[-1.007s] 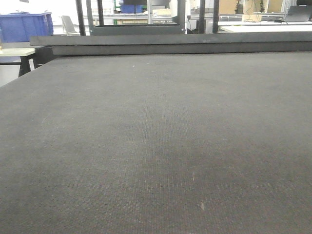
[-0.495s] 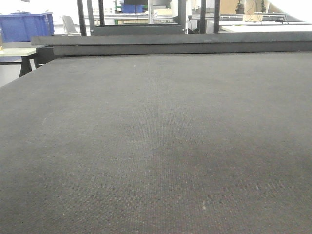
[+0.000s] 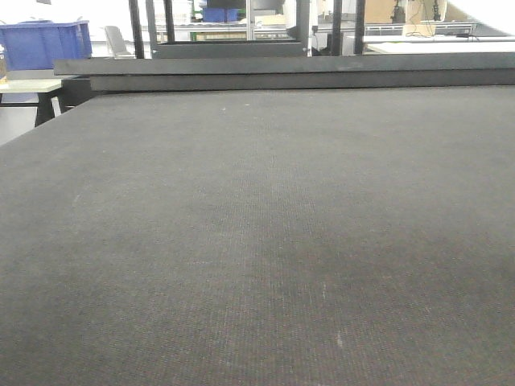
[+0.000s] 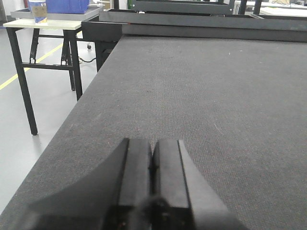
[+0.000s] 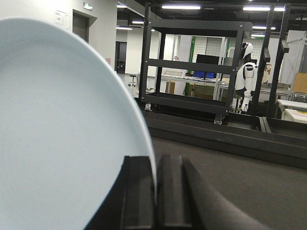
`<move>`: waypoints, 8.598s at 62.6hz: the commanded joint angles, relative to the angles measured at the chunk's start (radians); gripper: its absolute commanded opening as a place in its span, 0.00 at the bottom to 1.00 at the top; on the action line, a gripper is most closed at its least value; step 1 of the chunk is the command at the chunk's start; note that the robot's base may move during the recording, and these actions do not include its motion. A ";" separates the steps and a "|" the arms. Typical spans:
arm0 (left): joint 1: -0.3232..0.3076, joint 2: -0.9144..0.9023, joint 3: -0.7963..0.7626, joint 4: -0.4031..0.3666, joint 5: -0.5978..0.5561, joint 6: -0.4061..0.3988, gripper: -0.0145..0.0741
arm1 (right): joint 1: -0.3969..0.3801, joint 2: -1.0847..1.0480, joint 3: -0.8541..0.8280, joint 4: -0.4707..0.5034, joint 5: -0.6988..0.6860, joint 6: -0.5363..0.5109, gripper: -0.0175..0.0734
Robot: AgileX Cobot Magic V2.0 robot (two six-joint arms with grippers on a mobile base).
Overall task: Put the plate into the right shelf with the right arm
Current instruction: 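Drive the base to the shelf holding the plate in the right gripper, then bring the base up close to the metal shelf with blue bins, then lower the plate into the blue bin and open the right gripper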
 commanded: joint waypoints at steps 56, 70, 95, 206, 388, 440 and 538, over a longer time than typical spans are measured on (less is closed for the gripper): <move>0.001 -0.006 0.010 -0.006 -0.085 -0.003 0.11 | -0.007 0.011 -0.029 -0.007 -0.103 -0.008 0.25; 0.001 -0.006 0.010 -0.006 -0.085 -0.003 0.11 | -0.007 0.011 -0.029 -0.007 -0.103 -0.008 0.25; 0.001 -0.006 0.010 -0.006 -0.085 -0.003 0.11 | -0.007 0.011 -0.029 -0.007 -0.103 -0.008 0.25; 0.001 -0.006 0.010 -0.006 -0.085 -0.003 0.11 | -0.007 0.010 -0.029 -0.007 -0.104 -0.008 0.25; 0.001 -0.006 0.010 -0.006 -0.085 -0.003 0.11 | -0.007 0.010 -0.029 -0.007 -0.103 -0.008 0.25; 0.001 -0.006 0.010 -0.006 -0.085 -0.003 0.11 | -0.007 0.010 -0.029 -0.007 -0.129 -0.008 0.25; 0.001 -0.006 0.010 -0.006 -0.085 -0.003 0.11 | -0.003 0.975 -0.919 0.039 0.117 0.030 0.26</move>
